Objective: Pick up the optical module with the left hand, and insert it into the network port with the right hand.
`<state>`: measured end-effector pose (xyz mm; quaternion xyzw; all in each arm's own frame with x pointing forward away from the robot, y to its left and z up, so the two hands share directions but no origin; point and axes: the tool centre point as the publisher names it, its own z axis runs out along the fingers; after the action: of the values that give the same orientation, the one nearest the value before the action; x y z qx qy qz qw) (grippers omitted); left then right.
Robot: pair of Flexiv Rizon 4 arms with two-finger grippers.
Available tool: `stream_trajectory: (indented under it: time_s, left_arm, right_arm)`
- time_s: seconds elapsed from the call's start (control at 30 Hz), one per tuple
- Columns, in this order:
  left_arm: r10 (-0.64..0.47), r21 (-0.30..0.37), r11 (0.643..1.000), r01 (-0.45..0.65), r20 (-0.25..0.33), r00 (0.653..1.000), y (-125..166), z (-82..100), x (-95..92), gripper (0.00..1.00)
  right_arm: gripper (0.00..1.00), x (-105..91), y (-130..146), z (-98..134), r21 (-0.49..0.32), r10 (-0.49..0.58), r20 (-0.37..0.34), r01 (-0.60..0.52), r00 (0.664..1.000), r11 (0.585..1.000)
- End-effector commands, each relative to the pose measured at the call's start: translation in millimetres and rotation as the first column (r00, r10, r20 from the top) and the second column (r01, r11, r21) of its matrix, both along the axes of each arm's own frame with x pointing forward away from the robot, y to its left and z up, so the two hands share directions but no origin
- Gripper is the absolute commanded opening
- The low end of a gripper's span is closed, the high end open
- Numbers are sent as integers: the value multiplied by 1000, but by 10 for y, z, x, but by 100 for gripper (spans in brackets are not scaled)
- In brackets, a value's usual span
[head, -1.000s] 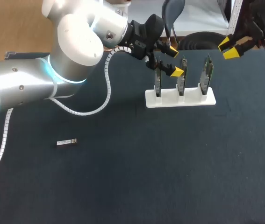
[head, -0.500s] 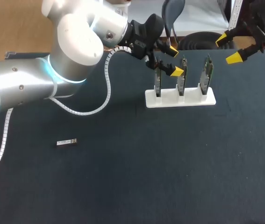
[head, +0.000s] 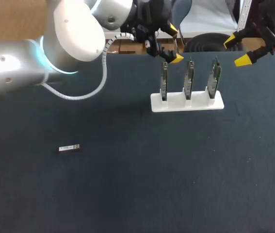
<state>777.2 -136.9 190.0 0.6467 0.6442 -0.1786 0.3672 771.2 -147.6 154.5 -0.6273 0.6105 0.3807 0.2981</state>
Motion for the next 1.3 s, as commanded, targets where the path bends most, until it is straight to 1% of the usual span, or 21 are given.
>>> stream_trajectory:
  time_s: [0.03,0.07,0.13,0.17,0.2,0.3,0.43,0.57,0.63,0.67,0.73,0.77,0.87,0.9,0.97,1.0,1.03,1.07,1.1,1.13,1.3]
  left_arm:
    - [204,227,940,-255,225,953,407,225,-419,100]
    - [238,267,915,-302,249,939,512,234,-475,100]
    - [270,311,883,-351,275,923,656,228,-554,100]
    - [293,350,852,-390,299,908,768,211,-618,100]
    - [305,372,833,-410,309,901,828,199,-654,100]
    - [354,470,740,-481,336,873,1077,133,-789,100]
    - [445,564,635,-528,292,847,1435,-4,-985,100]
    - [508,636,569,-522,228,831,1717,-179,-1208,100]
    - [534,661,548,-512,194,823,1837,-275,-1322,100]
    - [549,685,520,-510,190,814,1887,-328,-1372,100]
    - [558,713,505,-486,161,814,1984,-440,-1487,100]
    - [572,731,488,-477,145,807,2033,-499,-1538,100]
    - [596,758,474,-448,98,797,2185,-667,-1704,100]
    - [598,758,487,-434,73,798,2237,-725,-1757,100]
    - [623,767,482,-423,39,781,2337,-838,-1845,100]
    - [623,766,495,-410,16,782,2390,-897,-1894,100]
    - [643,780,477,-405,5,766,2436,-950,-1933,100]
    - [648,776,485,-403,-10,762,2474,-986,-1966,100]
    - [637,763,514,-392,-34,770,2501,-1014,-2005,100]
    - [643,759,518,-394,-41,765,2544,-1057,-2052,100]
    - [619,733,584,-349,-124,775,2708,-1266,-2214,100]
  right_arm:
    - [100,-19,6,-3,-1,-4,4,4,1000,1000]
    - [100,-19,6,-3,-1,-4,4,4,1000,1000]
    - [100,-19,6,-3,-1,-4,4,4,1000,1000]
    - [100,-19,6,-3,-1,-4,4,4,1000,1000]
    - [100,-19,6,-3,-1,-4,4,4,1000,1000]
    - [100,-19,6,-3,-1,-4,4,4,1000,1000]
    - [100,-19,6,-3,-1,-4,4,4,1000,1000]
    - [100,-19,6,-3,-1,-4,4,4,1000,1000]
    - [100,-19,6,-3,-1,-4,4,4,1000,1000]
    - [100,-19,6,-3,-1,-4,4,4,1000,1000]
    - [100,-19,6,-3,-1,-4,4,4,1000,1000]
    - [100,-19,6,-3,-1,-4,4,4,1000,1000]
    - [100,-19,6,-3,-1,-4,4,4,1000,1000]
    - [100,-19,6,-3,-1,-4,4,4,1000,1000]
    - [100,-19,6,-3,-1,-4,4,4,1000,1000]
    - [100,-19,6,-3,-1,-4,4,4,1000,1000]
    - [100,-19,6,-3,-1,-4,4,4,1000,1000]
    - [100,-19,6,-3,-1,-4,4,4,1000,1000]
    - [100,-19,6,-3,-1,-4,4,4,1000,1000]
    - [100,-19,6,-3,-1,-4,4,4,1000,1000]
    - [100,-19,6,-3,-1,-4,4,4,1000,1000]
